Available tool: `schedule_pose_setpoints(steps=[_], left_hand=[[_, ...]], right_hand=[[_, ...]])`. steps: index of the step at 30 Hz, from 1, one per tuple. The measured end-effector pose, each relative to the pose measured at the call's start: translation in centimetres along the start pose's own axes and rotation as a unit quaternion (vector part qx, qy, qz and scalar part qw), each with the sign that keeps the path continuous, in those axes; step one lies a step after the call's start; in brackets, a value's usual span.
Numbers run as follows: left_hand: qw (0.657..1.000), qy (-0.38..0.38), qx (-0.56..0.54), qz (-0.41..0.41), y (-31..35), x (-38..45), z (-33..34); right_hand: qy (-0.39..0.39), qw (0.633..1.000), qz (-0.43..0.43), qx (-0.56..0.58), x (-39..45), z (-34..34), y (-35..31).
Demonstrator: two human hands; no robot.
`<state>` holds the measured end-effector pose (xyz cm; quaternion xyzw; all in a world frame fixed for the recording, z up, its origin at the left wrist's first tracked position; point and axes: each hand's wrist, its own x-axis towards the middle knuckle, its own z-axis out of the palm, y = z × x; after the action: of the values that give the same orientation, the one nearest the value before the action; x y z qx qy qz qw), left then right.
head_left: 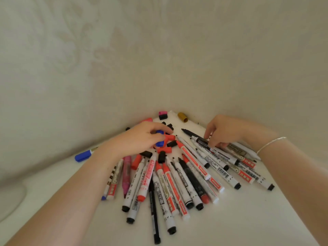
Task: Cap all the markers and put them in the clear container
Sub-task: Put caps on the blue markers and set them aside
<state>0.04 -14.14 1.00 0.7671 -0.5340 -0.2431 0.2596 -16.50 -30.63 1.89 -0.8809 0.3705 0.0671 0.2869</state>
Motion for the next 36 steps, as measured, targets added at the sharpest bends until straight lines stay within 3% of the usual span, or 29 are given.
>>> schedule_pose_setpoints(steps=[3,12,16,20,23,27,30,36], left_hand=[[0.999,0.022,-0.022,-0.009,-0.8,-0.7,-0.8],[0.996,0.051,-0.070,-0.038,-2.3,-2.3,-2.9],[0.995,0.061,-0.057,-0.051,-3.1,-2.8,-3.3],[0.986,0.148,-0.026,-0.078,-4.6,-3.0,-4.1],[0.968,0.209,-0.050,-0.127,-5.8,-3.1,-4.9],[0.956,0.234,-0.089,-0.155,-6.9,-3.7,-5.9],[0.955,0.237,-0.091,-0.155,-7.6,-3.9,-6.3],[0.947,0.255,-0.114,-0.156,-8.3,-3.7,-6.8]], right_hand=[[-0.009,0.998,0.019,-0.058,0.0,0.7,-0.7],[0.079,0.985,0.009,-0.155,0.6,2.4,-2.9],[0.111,0.979,-0.117,-0.125,0.5,3.5,-5.9],[0.066,0.955,-0.274,-0.087,-0.7,6.2,-10.4],[0.028,0.924,-0.369,-0.096,-0.7,8.8,-13.3],[0.047,0.843,-0.468,-0.262,0.8,12.1,-15.6],[0.045,0.794,-0.495,-0.350,1.6,13.3,-16.7],[0.053,0.747,-0.520,-0.410,1.9,13.7,-18.1]])
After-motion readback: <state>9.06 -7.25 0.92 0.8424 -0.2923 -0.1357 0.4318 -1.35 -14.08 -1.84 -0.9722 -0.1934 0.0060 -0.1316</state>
